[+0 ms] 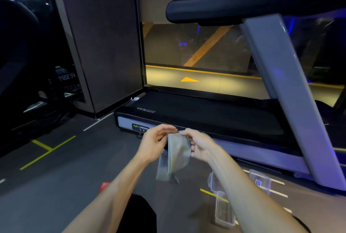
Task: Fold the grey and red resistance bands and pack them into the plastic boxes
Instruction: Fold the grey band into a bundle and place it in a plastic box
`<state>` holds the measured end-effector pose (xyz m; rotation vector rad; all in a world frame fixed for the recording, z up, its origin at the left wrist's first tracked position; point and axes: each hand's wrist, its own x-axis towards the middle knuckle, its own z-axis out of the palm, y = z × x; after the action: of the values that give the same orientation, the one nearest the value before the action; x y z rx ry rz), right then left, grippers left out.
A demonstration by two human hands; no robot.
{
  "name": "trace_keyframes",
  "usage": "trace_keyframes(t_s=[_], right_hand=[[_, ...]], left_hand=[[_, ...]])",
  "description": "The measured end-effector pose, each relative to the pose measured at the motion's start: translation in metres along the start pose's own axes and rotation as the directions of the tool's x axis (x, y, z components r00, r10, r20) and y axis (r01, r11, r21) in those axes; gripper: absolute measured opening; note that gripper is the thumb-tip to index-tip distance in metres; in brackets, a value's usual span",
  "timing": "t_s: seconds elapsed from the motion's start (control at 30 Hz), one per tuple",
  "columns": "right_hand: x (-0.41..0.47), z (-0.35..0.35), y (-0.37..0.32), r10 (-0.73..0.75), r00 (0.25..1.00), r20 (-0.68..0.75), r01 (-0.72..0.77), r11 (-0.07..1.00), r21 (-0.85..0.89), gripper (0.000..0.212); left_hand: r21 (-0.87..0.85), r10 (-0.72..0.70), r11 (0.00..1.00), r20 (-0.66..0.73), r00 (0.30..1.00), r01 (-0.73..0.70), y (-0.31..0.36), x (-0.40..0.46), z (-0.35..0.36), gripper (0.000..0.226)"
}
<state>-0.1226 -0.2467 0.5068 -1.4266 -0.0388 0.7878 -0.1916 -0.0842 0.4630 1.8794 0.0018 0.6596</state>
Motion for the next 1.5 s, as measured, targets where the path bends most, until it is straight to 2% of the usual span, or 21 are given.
trace_keyframes(t_s=[0.17,0.27,0.37,0.5,0.7,0.87,0.97,1.07,1.17,1.23,1.3,1.4,1.5], right_hand=[[0.002,-0.004,-0.009,-0.011,0.999,0.04,0.012,1.0,-0.019,0.014],[0.001,-0.009,-0.011,-0.001,0.997,0.083,0.003,1.0,-0.025,0.028],[0.002,-0.014,-0.012,0.011,0.998,0.068,-0.008,0.999,-0.04,0.037],[0.005,-0.018,-0.012,0.028,0.998,0.049,-0.024,0.996,-0.087,0.029],[0.027,-0.017,-0.008,0.091,0.995,-0.035,-0.096,0.975,-0.2,0.011],[0.044,-0.012,0.003,0.1,0.991,-0.084,-0.115,0.973,-0.202,0.013],[0.049,-0.009,0.006,0.066,0.991,-0.115,-0.086,0.98,-0.18,0.005],[0.052,-0.012,0.003,0.009,0.989,-0.145,-0.036,0.983,-0.179,0.012],[0.055,-0.016,-0.004,-0.028,0.988,-0.152,0.001,0.984,-0.178,0.013],[0.057,-0.02,-0.013,-0.047,0.988,-0.149,0.017,0.981,-0.193,0.017],[0.057,-0.022,-0.025,-0.053,0.992,-0.117,0.032,0.984,-0.177,0.015],[0.056,-0.022,-0.044,-0.072,0.995,-0.066,0.061,0.984,-0.165,0.012],[0.058,-0.02,-0.056,-0.084,0.996,-0.032,0.077,0.981,-0.178,0.009]], left_hand=[[0.0,0.014,1.0,0.03,0.999,-0.014,0.011,-0.005,0.002,0.045],[0.04,0.04,0.998,0.045,0.998,-0.042,0.018,-0.009,0.003,0.057],[0.112,0.065,0.991,0.094,0.993,-0.075,0.027,-0.012,0.006,0.071],[0.221,0.12,0.963,0.169,0.978,-0.157,0.035,-0.013,0.01,0.079],[0.361,0.097,0.91,0.293,0.951,-0.204,0.029,-0.007,0.006,0.083],[0.418,0.052,0.889,0.318,0.947,-0.189,0.013,-0.005,0.003,0.081],[0.374,0.021,0.918,0.286,0.958,-0.132,-0.008,-0.004,0.003,0.083],[0.331,0.005,0.939,0.248,0.969,-0.09,-0.024,-0.004,0.003,0.081],[0.229,-0.015,0.973,0.112,0.994,-0.011,-0.033,-0.006,-0.001,0.068],[0.138,-0.112,0.984,-0.041,0.993,0.117,-0.044,-0.003,-0.005,0.054],[0.07,-0.256,0.962,-0.108,0.961,0.264,-0.059,0.005,-0.007,0.043],[0.076,-0.423,0.904,0.026,0.906,0.42,-0.081,0.01,-0.001,0.043],[0.121,-0.447,0.891,0.067,0.892,0.437,-0.103,0.004,0.009,0.047]])
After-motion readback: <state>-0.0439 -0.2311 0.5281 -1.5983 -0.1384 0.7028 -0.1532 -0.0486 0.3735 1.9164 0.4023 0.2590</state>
